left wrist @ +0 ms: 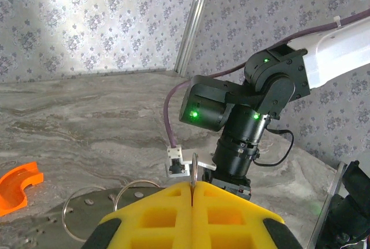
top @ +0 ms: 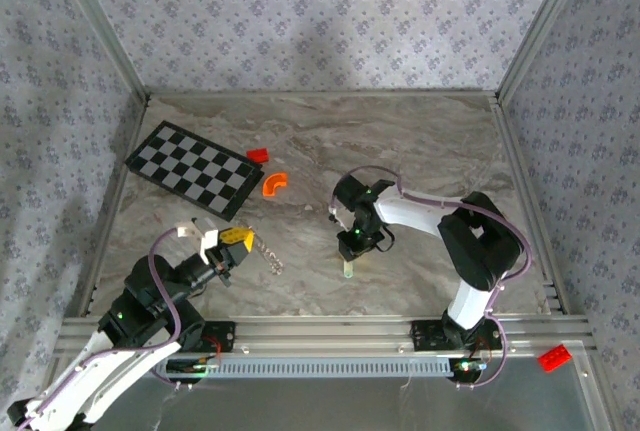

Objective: Put the keys on the keyring

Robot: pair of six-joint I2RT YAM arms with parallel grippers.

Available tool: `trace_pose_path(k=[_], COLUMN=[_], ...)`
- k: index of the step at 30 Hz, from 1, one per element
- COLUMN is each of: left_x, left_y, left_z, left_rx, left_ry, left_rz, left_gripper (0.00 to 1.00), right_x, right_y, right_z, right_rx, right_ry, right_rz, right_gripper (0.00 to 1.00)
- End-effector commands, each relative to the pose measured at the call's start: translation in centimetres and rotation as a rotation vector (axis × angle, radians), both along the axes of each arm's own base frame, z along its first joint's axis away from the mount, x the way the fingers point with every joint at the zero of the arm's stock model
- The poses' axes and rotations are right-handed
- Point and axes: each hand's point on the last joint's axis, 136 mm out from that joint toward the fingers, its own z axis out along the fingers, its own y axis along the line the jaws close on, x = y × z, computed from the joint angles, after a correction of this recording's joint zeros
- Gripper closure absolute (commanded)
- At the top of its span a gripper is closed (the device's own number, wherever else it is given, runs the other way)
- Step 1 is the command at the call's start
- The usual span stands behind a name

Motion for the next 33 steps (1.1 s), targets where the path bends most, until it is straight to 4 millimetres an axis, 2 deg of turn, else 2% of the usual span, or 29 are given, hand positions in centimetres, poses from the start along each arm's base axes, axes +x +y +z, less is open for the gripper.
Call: trace_pose_path(k=[1,10,19,21,25,33], left_x=[-0.3,-0.2,-0.3,-0.2,-0.2,-0.3], left_y=[-0.1,0.0,0.0,0.0,-0.1,-0.3], left_z=[1.9,2.0,2.1,2.1,2.1,2.3], left_rx=[-0.046,-0.043,-0.045,-0.044,-0.043,-0.043], left_ry=[-0.060,-0.061,-0.063,-0.061,-0.060,-0.064], left_rz=[-0.016,-0.013,-0.013,-0.012,-0.015,-0.025], left_gripper=[1.00,1.00,1.00,1.00,1.00,1.00], right_x=[0.4,0.3,0.5,0.5,0.3,0.1], right_y=[0.6,0.5,0.0,0.3,1.3,3.4], right_z=[0.1,0.1,1.0,1.3,2.4,6.1], right_rx=[0.024,0.023,0.035,0.052,0.105,0.290], right_ry=[0.009,0.008,-0.057,-0.079,-0.159,-0.361], right_rz=[0.007,0.015,0.034,0.044,0.090,0.155], right_gripper=[0.80,0.87,1.00,1.00,1.00,1.00])
